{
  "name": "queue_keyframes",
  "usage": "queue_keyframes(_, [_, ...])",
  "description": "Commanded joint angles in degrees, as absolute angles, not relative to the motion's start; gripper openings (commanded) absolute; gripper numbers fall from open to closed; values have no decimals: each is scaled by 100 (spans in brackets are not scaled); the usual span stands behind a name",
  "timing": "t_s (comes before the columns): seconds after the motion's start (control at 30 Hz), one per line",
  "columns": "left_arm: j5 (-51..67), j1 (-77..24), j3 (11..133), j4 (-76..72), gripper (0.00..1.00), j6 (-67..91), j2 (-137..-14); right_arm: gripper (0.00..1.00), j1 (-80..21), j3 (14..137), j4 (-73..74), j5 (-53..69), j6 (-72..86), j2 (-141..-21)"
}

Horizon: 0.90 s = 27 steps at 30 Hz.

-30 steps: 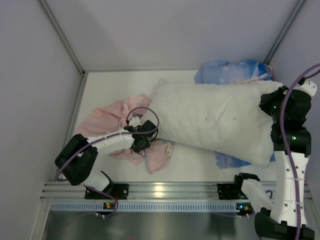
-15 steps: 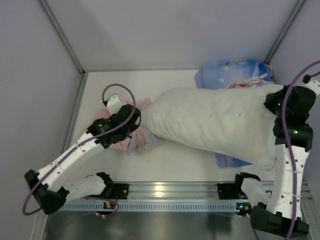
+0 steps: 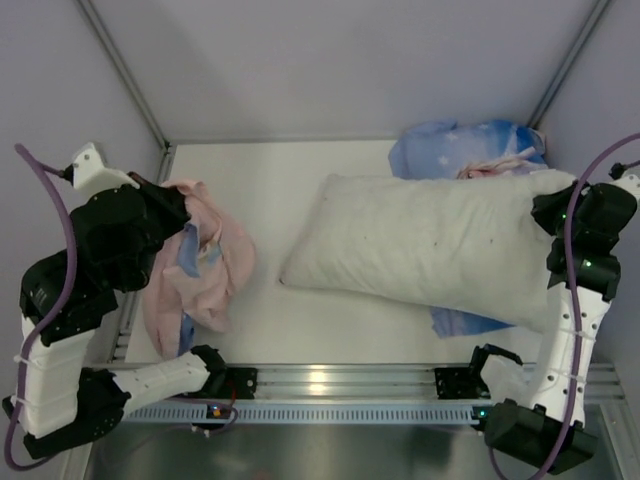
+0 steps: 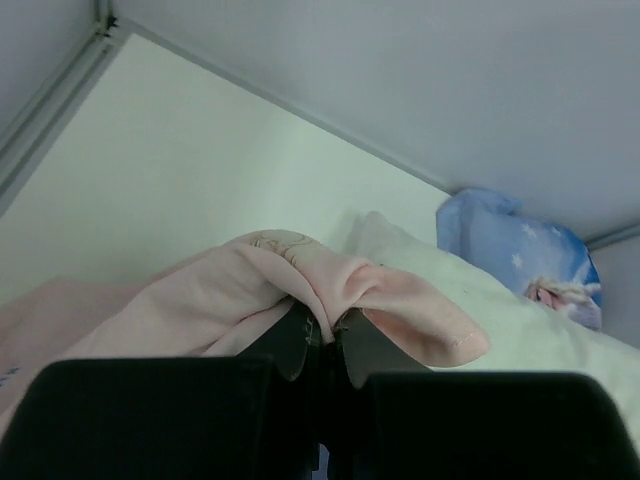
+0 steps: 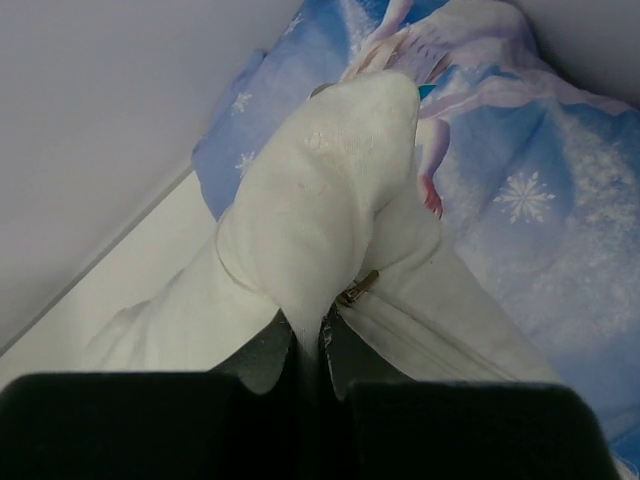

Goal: Remove the pillowcase from the pillow

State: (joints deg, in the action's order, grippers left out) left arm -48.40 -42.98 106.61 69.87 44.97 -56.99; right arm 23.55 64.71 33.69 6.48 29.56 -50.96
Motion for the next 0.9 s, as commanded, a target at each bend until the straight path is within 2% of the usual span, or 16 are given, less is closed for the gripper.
queue_keyframes(0.0, [-3660, -4307, 10731, 5865, 0, 3448, -6230, 0, 2049, 5839, 2375, 1678, 3278, -4808])
queue_keyframes(0.13, [-2121, -4315, 11195, 5291, 0, 3147, -6977, 0, 934, 5564, 2216, 1459, 3147, -5088])
queue_keyframes(0.17, [-1683, -4315, 11371, 5291, 0, 3155, -7274, 0, 401, 5511, 2119, 1485, 3138, -5193])
queue_keyframes(0.27, [-1109, -4315, 11882, 5239, 0, 3243, -7514, 0, -741, 5528, 1513, 1320, 3129, -5606])
queue_keyframes(0.37, [-1011, -4315, 12128, 5221, 0, 3287, -7401, 0, -1770, 5747, 1066, 1090, 3024, -6186])
queue_keyframes(0.47, [-748, -4315, 12295, 5212, 0, 3331, -7111, 0, -2746, 6509, 766, 1220, 2909, -7099])
queue_keyframes(0.6, [154, -4315, 12480, 4932, 0, 3515, -6742, 0, -3629, 7329, 493, 1432, 2804, -8521])
queue_keyframes(0.63, [350, -4315, 12480, 4713, 0, 3568, -6646, 19, -3717, 7434, 431, 1520, 2830, -8717])
queue_keyframes(0.67, [508, -4315, 12480, 4615, 0, 3681, -6610, 33, -3805, 7618, 378, 1660, 2926, -9015])
queue_keyframes(0.7, [623, -4315, 12489, 4553, 0, 3735, -6592, 58, -3814, 7646, 387, 1635, 2970, -9096])
queue_keyframes(0.8, [861, -4315, 12489, 4395, 0, 3884, -6671, 75, -3814, 7314, 395, 969, 2919, -8827])
queue_keyframes(0.87, [1097, -4315, 12428, 4220, 0, 3999, -6828, 82, -3762, 7033, 535, 373, 2682, -8344])
